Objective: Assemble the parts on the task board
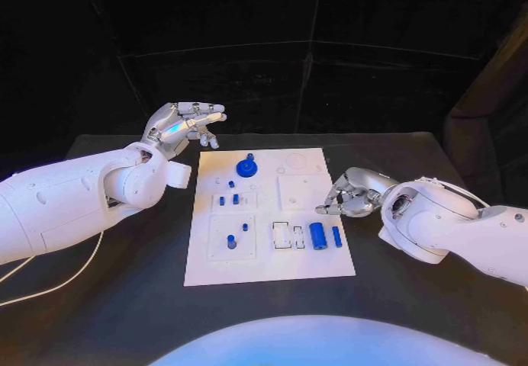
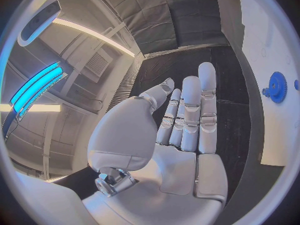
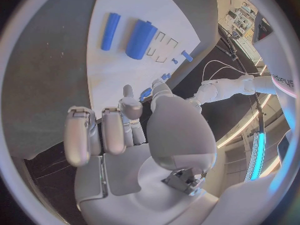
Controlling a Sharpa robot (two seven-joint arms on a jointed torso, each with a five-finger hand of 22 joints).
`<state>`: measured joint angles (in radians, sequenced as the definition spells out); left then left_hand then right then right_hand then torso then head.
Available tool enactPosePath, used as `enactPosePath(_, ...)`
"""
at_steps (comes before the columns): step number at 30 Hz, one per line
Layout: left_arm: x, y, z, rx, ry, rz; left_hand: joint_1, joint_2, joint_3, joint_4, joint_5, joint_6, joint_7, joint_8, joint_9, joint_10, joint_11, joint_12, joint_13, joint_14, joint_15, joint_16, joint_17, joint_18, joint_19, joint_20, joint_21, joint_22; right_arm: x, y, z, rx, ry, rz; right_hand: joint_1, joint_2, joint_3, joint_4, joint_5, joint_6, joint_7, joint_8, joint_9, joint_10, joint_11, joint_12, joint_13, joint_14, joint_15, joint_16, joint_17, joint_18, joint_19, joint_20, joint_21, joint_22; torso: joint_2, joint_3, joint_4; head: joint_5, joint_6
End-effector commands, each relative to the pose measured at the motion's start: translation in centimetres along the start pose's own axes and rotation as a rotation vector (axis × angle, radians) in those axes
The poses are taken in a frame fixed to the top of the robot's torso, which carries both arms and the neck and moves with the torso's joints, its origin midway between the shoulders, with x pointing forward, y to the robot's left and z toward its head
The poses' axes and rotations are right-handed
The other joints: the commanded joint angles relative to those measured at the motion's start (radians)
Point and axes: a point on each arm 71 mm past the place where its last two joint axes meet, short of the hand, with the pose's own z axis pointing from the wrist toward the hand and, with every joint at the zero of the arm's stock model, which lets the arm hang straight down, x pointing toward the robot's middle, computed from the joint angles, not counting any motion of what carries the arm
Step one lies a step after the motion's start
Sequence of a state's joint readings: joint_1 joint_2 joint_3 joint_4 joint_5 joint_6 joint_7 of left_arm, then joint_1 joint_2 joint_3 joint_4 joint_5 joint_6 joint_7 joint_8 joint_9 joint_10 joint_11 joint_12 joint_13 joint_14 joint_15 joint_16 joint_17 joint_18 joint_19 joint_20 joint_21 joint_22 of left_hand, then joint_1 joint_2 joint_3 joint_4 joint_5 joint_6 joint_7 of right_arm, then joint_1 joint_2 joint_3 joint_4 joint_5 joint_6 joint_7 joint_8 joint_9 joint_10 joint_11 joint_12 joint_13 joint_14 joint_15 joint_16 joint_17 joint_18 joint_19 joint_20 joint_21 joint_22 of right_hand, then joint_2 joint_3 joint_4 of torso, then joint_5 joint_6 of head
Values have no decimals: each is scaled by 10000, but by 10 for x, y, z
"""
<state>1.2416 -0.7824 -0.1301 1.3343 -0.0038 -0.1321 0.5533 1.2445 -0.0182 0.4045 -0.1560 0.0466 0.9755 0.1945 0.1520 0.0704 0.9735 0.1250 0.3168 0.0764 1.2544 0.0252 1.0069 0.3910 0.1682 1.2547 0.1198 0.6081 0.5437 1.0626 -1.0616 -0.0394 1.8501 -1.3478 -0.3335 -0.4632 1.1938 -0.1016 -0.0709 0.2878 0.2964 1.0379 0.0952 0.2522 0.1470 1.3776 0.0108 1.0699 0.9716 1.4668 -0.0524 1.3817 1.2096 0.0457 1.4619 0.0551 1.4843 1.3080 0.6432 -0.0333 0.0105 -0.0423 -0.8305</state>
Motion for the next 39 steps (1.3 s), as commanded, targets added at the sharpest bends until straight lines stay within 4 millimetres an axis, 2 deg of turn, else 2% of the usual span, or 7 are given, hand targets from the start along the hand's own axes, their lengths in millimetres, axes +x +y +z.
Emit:
enactPosePath(1, 1, -1, -1, 43, 82, -62, 59, 45, -9, -34, 59, -62, 26, 44, -11, -52, -17, 43, -13, -52, 12, -20, -13, 135, -85, 6, -51, -13, 7, -5, -3, 686, 225, -494, -129, 56, -266, 26, -166, -12, -46, 116, 120, -31, -11, 191, 325, 472, -60, 79, 91, -120, 212, -13, 57, 1364, 1, 0, 24, -55, -12)
enactPosePath(7, 1, -1, -1, 24, 85, -61, 59, 45, -9, -34, 59, -62, 26, 44, -11, -52, -17, 43, -13, -52, 12, -20, -13, 135, -85, 6, -51, -13, 16, -4, -4, 728, 467, -729, -702, 218, -731, 58, -767, -71, -67, 296, 341, -34, -17, 371, 731, 489, -66, 181, 257, -137, 251, -16, 105, 1441, 4, -4, 37, -49, -27)
enactPosePath(17, 1, 0, -1, 20, 93, -62, 59, 45, -9, -34, 59, -62, 26, 44, -11, -52, -17, 43, -13, -52, 12, -20, -13, 135, -85, 6, -51, -13, 33, 1, -4, 548, 967, -992, -596, 256, -795, 28, -786, -131, -68, 360, 441, 101, -21, 699, 1186, 529, -66, 317, 499, -170, 337, -16, 189, 1570, -1, -10, 19, -19, -54)
enactPosePath(22, 0, 0, -2, 16, 79, -55, 50, 50, -20, -30, 59, -64, 27, 56, -10, -64, -15, 62, -14, -55, 14, -15, -16, 135, -83, 8, -55, -17, 44, 3, -4, 495, 1306, -1091, -471, 359, -846, 26, -468, -182, -73, 436, 558, 123, -24, 775, 1375, 533, -67, 360, 561, -174, 346, -16, 203, 1593, 5, -4, 11, 63, -48)
enactPosePath(32, 0, 0, -2, 12, 93, -63, 50, 50, -20, -30, 59, -64, 27, 56, -10, -64, -15, 62, -14, -55, 14, -15, -16, 135, -83, 8, -55, -17, 54, 2, 0, 493, 1501, -1457, -384, 444, -898, 17, -223, -226, -73, 490, 650, 115, -23, 772, 1467, 532, -66, 383, 597, -177, 351, -14, 213, 1609, -1, -10, 30, 28, -54)
enactPosePath(35, 0, 0, -2, 7, 109, -73, 50, 50, -20, -30, 59, -64, 27, 56, -10, -64, -15, 62, -14, -55, 14, -15, -16, 135, -83, 8, -55, -17, 57, 2, 3, 465, 1523, -1526, -253, 525, -957, 8, 201, -268, -75, 546, 751, 109, -25, 750, 1552, 529, -65, 396, 618, -179, 353, -12, 219, 1620, -2, -9, 29, 45, -53)
enactPosePath(39, 0, 0, -2, 4, 113, -76, 50, 50, -20, -30, 59, -64, 27, 56, -10, -64, -15, 62, -14, -55, 14, -15, -16, 135, -83, 8, -55, -17, 61, 3, 4, 453, 1602, -1586, -89, 599, -969, -25, 424, -288, -79, 582, 815, 112, -28, 736, 1607, 531, -68, 411, 645, -180, 355, -12, 223, 1629, -1, -8, 39, 59, -56)
